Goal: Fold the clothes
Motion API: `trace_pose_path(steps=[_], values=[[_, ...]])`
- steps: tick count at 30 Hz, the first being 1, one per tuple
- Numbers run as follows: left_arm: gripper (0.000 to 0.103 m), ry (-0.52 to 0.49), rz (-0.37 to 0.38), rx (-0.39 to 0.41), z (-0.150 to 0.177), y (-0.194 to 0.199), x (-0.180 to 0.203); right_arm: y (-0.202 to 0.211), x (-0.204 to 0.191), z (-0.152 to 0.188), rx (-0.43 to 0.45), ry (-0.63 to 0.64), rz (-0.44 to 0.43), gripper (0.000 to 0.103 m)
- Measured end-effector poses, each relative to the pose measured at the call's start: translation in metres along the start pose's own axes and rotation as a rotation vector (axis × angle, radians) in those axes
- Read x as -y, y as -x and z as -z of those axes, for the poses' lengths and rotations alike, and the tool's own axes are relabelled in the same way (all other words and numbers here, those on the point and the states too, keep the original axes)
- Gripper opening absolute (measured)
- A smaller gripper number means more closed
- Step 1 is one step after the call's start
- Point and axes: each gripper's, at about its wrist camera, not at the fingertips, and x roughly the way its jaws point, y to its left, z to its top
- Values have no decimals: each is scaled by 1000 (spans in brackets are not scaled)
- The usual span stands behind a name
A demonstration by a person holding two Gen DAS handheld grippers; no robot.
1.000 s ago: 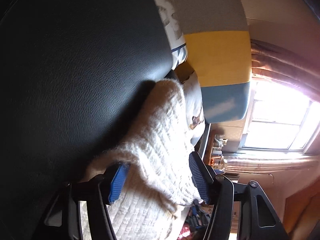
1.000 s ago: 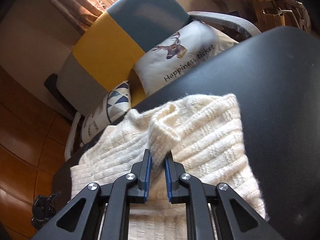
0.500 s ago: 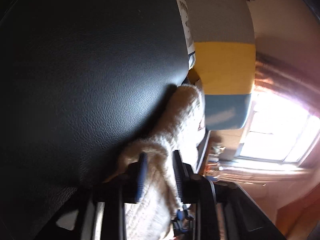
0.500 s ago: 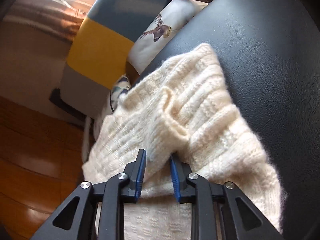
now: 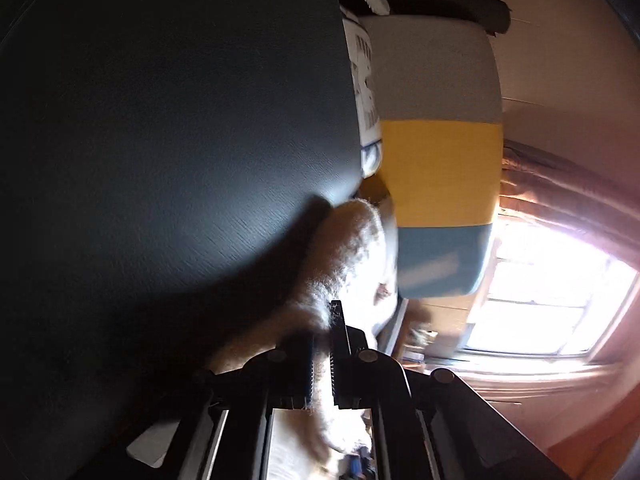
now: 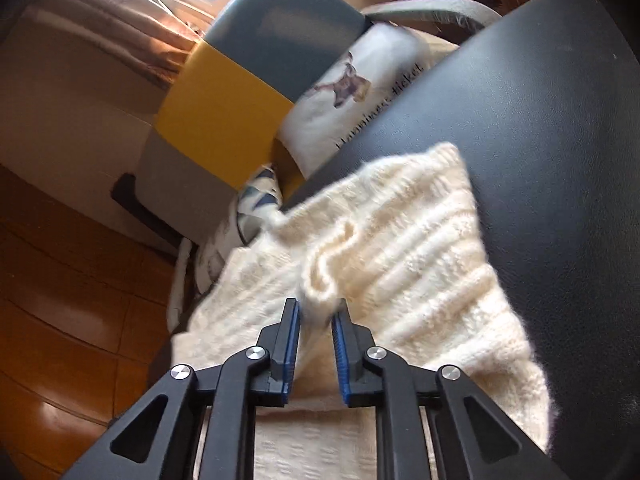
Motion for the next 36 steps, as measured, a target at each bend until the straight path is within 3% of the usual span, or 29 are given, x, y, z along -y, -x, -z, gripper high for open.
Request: trace_pose_path(steps=[6,9,11,14,17,21,25,27,32,33,36], values=[[8,-37,-28,-87,2,-4,-9,-5,11,5,-11,-7,23,15],[27,-46,-35,-145,5,4,-11,9,2,0,8,52,91,18],[30,-80,-40,-156,6,21,-8,24,-10,-3,62,143,153,23],[30,-226,-72,-87,10,53,13,22,-46,-5,70,343,180,23],[30,-449,-101,-13,20,60,58,7,-85,-5,49,551,226,23],[30,-700,-172,-3,36,30,114,-29,-107,6,-37,717,300,24],[30,-818,-233,-38,39,-8,135,-47,-107,8,-74,745,315,24],[30,-851,-250,-70,36,-31,143,-54,-103,5,-85,738,327,24],[28,-882,-471,-104,19,-89,121,-70,-75,2,-125,732,448,24],[27,-883,-500,-112,16,-98,113,-67,-68,1,-108,713,417,24],[24,-843,-431,-80,11,-93,101,-64,-64,5,-77,718,404,24]])
